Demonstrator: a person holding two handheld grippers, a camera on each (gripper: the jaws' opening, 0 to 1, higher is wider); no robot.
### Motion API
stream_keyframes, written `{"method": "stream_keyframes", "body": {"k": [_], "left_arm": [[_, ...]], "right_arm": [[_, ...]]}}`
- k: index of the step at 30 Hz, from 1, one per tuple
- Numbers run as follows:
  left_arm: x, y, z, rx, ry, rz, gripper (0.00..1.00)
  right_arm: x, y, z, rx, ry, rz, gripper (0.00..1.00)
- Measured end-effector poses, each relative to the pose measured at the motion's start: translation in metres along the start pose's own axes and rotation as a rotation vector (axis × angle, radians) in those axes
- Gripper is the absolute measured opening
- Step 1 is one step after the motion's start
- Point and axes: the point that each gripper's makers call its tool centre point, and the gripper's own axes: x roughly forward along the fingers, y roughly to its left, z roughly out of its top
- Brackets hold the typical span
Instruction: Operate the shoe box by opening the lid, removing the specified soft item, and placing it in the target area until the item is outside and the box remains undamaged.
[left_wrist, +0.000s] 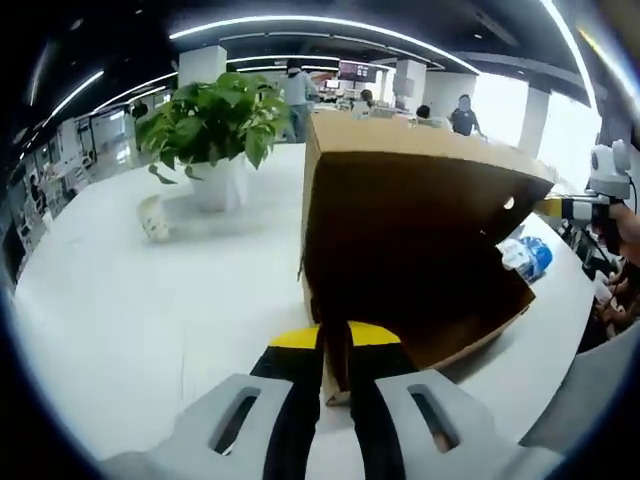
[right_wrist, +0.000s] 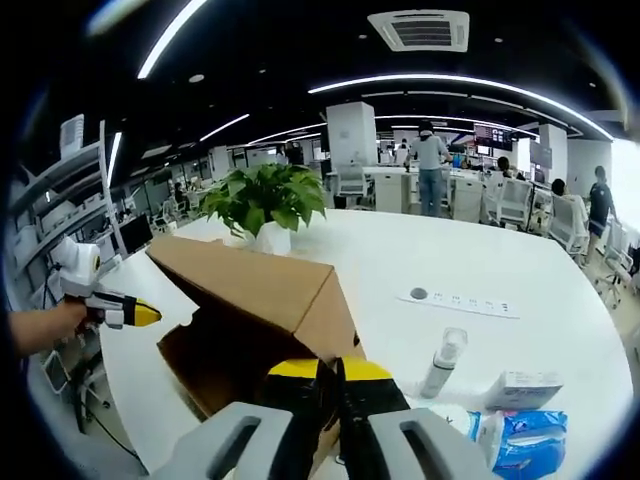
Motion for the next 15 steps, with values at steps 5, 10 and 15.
{"method": "stream_keyframes", "body": {"k": [5,10,15], "left_arm": [[-0.001,0.001,0.005,0.010,-0.012,-0.002,0.07],[-0.002,0.000,0.011,0.021,-0.023,-0.006,0.08],[-0.004,-0.002,0.016,0.046,-0.038,-0.010,0.08]], "right_arm": [[-0.003,0.002,-0.007,0.004,0.006,0.003,0.00],[-0.006,0.004,-0.011,0.005,0.008,0.007,0.00],[-0.009,0.006,-0.017,0.004,0.013,0.013,0.00]]}}
